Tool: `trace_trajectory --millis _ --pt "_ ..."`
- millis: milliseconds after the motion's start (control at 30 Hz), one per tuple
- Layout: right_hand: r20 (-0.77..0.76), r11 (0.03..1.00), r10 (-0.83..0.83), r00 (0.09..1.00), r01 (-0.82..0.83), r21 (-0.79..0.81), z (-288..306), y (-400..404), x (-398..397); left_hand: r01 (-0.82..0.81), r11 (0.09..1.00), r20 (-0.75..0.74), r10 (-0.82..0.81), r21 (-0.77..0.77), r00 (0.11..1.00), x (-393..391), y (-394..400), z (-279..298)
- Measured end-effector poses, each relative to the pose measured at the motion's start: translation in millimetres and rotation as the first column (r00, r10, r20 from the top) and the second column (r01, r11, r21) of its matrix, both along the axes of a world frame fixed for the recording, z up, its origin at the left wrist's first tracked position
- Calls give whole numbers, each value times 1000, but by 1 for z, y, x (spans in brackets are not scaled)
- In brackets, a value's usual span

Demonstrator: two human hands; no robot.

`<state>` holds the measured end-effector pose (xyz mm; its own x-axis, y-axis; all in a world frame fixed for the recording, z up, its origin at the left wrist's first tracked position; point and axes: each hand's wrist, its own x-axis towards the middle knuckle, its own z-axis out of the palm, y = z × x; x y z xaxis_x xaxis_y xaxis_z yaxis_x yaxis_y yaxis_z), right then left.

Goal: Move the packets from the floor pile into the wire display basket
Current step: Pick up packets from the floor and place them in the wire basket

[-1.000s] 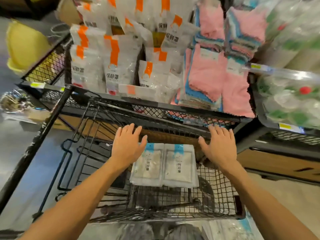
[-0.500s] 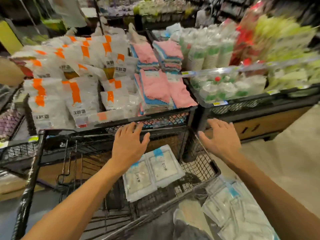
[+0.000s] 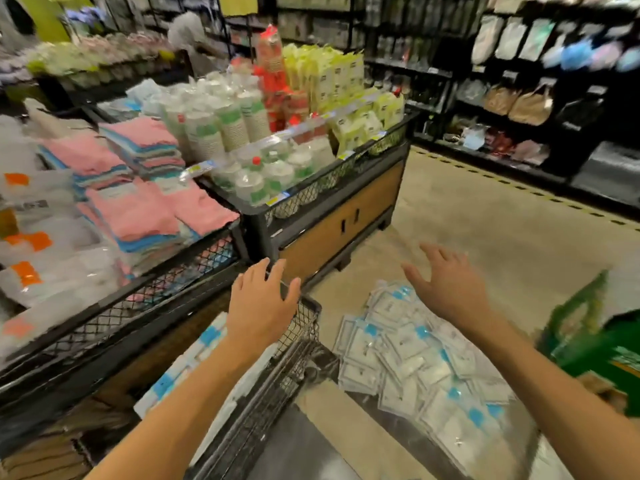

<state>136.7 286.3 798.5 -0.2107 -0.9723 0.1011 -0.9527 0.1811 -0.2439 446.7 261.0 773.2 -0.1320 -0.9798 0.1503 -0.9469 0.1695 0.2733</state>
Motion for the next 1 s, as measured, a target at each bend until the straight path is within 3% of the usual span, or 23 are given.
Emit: trace_trajectory --millis 533,1000 --pt "37 948 -318 947 317 34 -48 68 -239 309 949 24 -310 60 950 -245 -45 -28" --pt "63 736 -667 742 643 211 -124 108 -313 549 773 49 -591 317 805 -373 -105 -112"
